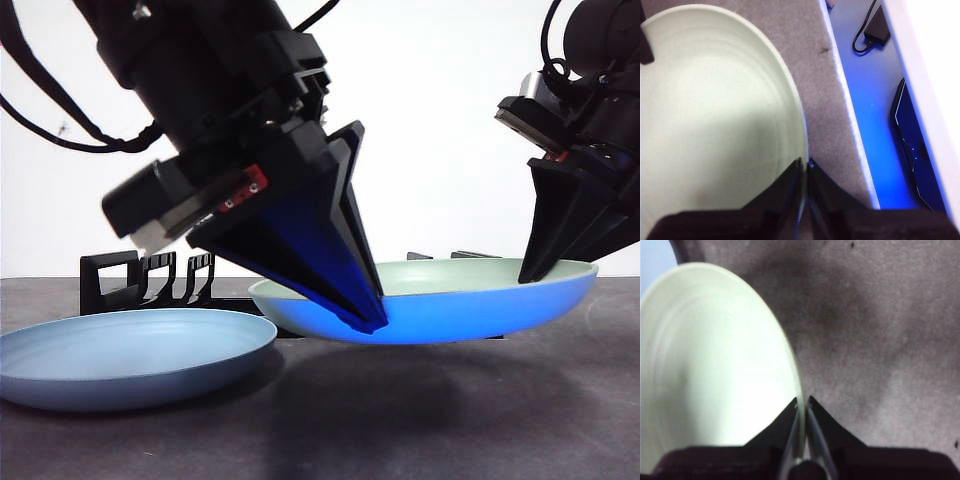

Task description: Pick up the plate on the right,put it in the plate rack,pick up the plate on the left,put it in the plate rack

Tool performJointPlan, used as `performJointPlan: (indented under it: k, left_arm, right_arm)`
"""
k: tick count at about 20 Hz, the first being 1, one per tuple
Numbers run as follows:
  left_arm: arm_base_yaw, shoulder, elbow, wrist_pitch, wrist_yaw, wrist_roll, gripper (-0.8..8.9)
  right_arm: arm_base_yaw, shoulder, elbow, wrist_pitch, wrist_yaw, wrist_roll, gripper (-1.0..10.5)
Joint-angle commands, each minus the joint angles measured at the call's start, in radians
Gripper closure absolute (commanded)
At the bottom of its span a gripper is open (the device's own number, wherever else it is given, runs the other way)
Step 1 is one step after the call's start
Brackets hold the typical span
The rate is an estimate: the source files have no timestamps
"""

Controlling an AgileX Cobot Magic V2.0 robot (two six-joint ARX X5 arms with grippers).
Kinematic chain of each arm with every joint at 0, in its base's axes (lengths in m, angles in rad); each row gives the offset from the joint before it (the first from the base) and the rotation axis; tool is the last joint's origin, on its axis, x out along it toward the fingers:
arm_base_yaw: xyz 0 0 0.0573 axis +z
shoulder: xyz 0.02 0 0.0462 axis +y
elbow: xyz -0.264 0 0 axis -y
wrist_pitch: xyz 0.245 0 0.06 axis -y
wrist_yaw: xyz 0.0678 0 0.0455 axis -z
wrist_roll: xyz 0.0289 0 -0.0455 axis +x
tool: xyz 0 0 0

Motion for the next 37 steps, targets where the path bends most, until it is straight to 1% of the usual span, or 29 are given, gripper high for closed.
performJointPlan:
  k: [1, 2, 3, 5, 7, 8, 10, 13, 15, 17, 20, 22, 23, 26, 28, 30, 32, 37]
  left_arm:
    - [-0.006, 0.003, -0.002, 0.018, -0.016, -0.037, 8.22]
    - [-0.011, 0.002, -0.002, 0.018, -0.018, -0.043, 8.22]
    - [-0.016, -0.005, -0.002, 0.020, -0.019, -0.074, 8.22]
    - [-0.022, -0.024, 0.009, 0.026, -0.018, -0.160, 8.22]
    - [-0.020, -0.061, 0.011, 0.074, -0.018, -0.245, 8.22]
    - [-0.011, -0.088, 0.011, 0.098, -0.018, -0.291, 8.22]
    - [0.026, -0.139, 0.011, 0.138, -0.017, -0.390, 8.22]
    - [0.122, -0.225, 0.011, 0.177, 0.005, -0.522, 8.22]
    - [0.224, -0.284, 0.011, 0.210, 0.098, -0.597, 8.22]
    - [0.358, -0.325, 0.011, 0.267, 0.248, -0.697, 8.23]
    - [0.602, -0.333, 0.011, 0.385, 0.518, -0.851, 8.23]
    - [0.735, -0.327, 0.011, 0.453, 0.616, -0.916, 8.23]
    - [0.783, -0.321, 0.011, 0.486, 0.661, -0.947, 8.23]
    - [0.924, -0.262, 0.011, 0.639, 0.820, -1.095, 8.23]
    - [0.955, -0.196, 0.011, 0.708, 0.850, -1.149, 8.23]
    - [0.978, -0.132, 0.011, 0.744, 0.855, -1.181, 8.23]
    - [1.000, -0.071, 0.011, 0.780, 0.884, -1.210, 8.23]
    - [1.027, 0.019, 0.011, 0.793, 0.880, -1.205, 8.23]
  right_arm:
    - [0.000, -0.002, 0.006, 0.015, -0.006, 0.006, 8.6]
    - [-0.002, -0.008, 0.007, 0.029, -0.006, 0.006, 7.7]
    - [-0.007, -0.020, 0.008, 0.047, -0.006, 0.008, 7.3]
    - [-0.013, -0.060, 0.008, 0.098, -0.002, 0.028, 7.2]
    - [-0.014, -0.117, 0.008, 0.174, 0.008, 0.052, 7.2]
    - [-0.014, -0.152, 0.008, 0.218, 0.056, 0.062, 7.2]
    - [-0.014, -0.216, 0.008, 0.278, 0.188, 0.076, 7.3]
    - [-0.014, -0.286, 0.008, 0.322, 0.314, 0.079, 7.3]
    - [-0.014, -0.317, 0.008, 0.326, 0.372, 0.078, 7.3]
    - [-0.014, -0.327, 0.008, 0.326, 0.388, 0.078, 7.3]
    - [-0.014, -0.327, 0.008, 0.324, 0.388, 0.079, 7.3]
    - [-0.014, -0.327, 0.008, 0.324, 0.388, 0.078, 7.3]
    - [-0.014, -0.327, 0.008, 0.323, 0.388, 0.079, 7.3]
    - [-0.014, -0.327, 0.008, 0.323, 0.388, 0.079, 7.3]
    - [-0.014, -0.327, 0.008, 0.323, 0.387, 0.079, 7.3]
    - [-0.014, -0.327, 0.008, 0.322, 0.387, 0.079, 7.3]
    - [-0.014, -0.327, 0.008, 0.322, 0.387, 0.079, 7.3]
    - [-0.014, -0.327, 0.008, 0.321, 0.387, 0.078, 7.3]
